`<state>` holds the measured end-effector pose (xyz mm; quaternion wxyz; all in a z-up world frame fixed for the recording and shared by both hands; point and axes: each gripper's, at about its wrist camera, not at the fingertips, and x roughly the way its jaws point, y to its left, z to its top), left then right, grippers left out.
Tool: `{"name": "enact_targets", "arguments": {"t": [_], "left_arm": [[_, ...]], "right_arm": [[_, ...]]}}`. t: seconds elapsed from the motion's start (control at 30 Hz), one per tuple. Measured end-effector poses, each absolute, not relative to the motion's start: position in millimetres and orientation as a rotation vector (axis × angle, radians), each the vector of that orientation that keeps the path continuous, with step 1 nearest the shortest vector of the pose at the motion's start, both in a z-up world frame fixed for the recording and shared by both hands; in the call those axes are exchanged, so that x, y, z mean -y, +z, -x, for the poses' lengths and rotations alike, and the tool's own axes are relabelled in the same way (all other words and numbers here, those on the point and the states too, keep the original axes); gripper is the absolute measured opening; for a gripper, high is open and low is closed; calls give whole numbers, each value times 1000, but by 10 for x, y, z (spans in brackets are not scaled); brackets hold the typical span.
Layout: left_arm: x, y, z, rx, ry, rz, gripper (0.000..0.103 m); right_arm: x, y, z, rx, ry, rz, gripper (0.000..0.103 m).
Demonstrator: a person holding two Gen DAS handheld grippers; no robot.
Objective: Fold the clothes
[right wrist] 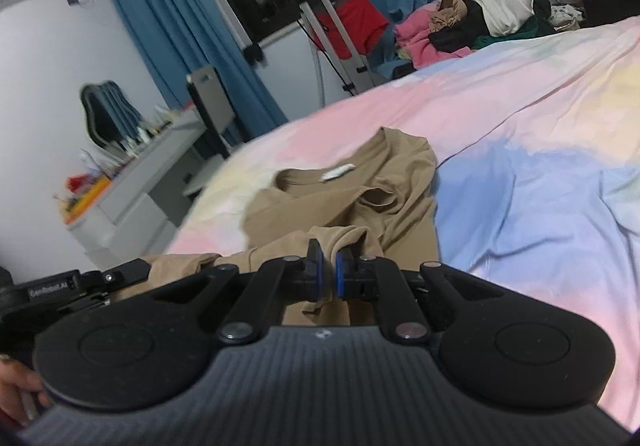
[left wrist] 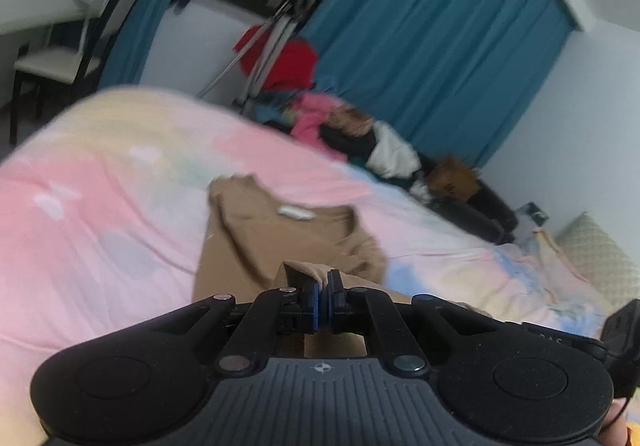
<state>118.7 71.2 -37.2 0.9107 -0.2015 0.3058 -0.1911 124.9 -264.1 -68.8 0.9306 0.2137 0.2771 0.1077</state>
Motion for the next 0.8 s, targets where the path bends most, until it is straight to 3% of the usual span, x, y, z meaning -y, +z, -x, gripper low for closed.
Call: {"name": "enact_targets", "arguments": {"t": [0.3,0.53,0.63,0.7,0.77,0.8], "left_arm": [[-545,-1038,-1749,-716,-325,283,6],[-421,-1279,-1889,-732,-281,175,8],[-384,-1189,-1776,-696,-267,139,21],[-375,-1098,-1660,-657,-259,122,49],[-373,-999,-1536,-617,-253,111,53],[-372,-946,-1477,-603,-255,107,60]], "right_arm": [[2581,-1554,-1869,-660,157,-393,10],[2597,-1607,-1868,-651,165,-398,11],[2567,-1548,-1823,-642,160,-370,14],[2538,-1501,-1790,-635,149,-343,25],[2519,-1441,-1707,-607,148,-329,63],[2509,-1407,-1662,-590,146,-320,71]]}}
